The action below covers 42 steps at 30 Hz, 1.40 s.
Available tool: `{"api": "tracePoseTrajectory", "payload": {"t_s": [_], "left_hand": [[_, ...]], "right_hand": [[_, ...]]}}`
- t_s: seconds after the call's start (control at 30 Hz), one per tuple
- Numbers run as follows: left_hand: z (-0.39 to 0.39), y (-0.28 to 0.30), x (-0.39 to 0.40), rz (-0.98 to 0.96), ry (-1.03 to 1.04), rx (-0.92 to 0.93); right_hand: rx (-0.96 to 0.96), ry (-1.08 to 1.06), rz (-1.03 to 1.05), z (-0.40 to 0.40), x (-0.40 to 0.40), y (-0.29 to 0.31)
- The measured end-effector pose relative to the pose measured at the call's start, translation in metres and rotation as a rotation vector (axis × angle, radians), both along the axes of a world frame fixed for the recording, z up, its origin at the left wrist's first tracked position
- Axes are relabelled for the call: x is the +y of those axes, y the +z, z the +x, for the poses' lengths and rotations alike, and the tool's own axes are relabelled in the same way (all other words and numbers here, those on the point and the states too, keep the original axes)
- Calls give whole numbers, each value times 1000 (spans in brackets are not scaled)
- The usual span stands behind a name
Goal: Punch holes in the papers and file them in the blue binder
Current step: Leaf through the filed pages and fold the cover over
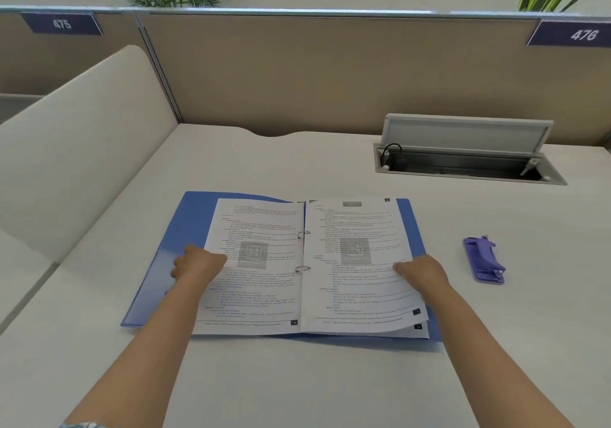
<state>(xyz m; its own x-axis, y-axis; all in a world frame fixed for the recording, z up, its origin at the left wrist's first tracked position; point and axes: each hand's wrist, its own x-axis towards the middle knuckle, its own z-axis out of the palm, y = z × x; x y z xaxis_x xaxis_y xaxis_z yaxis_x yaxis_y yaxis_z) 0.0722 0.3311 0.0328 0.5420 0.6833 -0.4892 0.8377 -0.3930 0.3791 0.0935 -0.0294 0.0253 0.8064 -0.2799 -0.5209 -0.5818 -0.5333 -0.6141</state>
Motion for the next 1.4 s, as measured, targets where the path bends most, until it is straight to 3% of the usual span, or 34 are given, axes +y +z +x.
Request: {"api": "tracePoseTrajectory", "payload": {"t_s": [0.43,0.63,0.77,1.0,1.2,1.4], "left_hand": [[-1,-22,16,-166,11,12],[-16,3,7,-466,78,-86],[-18,14,15,-552,157,-127],[-9,28,31,-430,96,-135],[14,81,4,-434,-50,-316],[34,118,-34,-430,-226,-402]], "right_hand": [[-49,12,-174,-12,-10,-32],[-89,-12,-93,-15,-12,-33],[-103,-13,-61,-16,-13,-33],[-116,-62,-1,-18,-10,-32],[-235,-50,-30,-15,-8,-35],[-198,-20,-101,-10,-9,-33]]}}
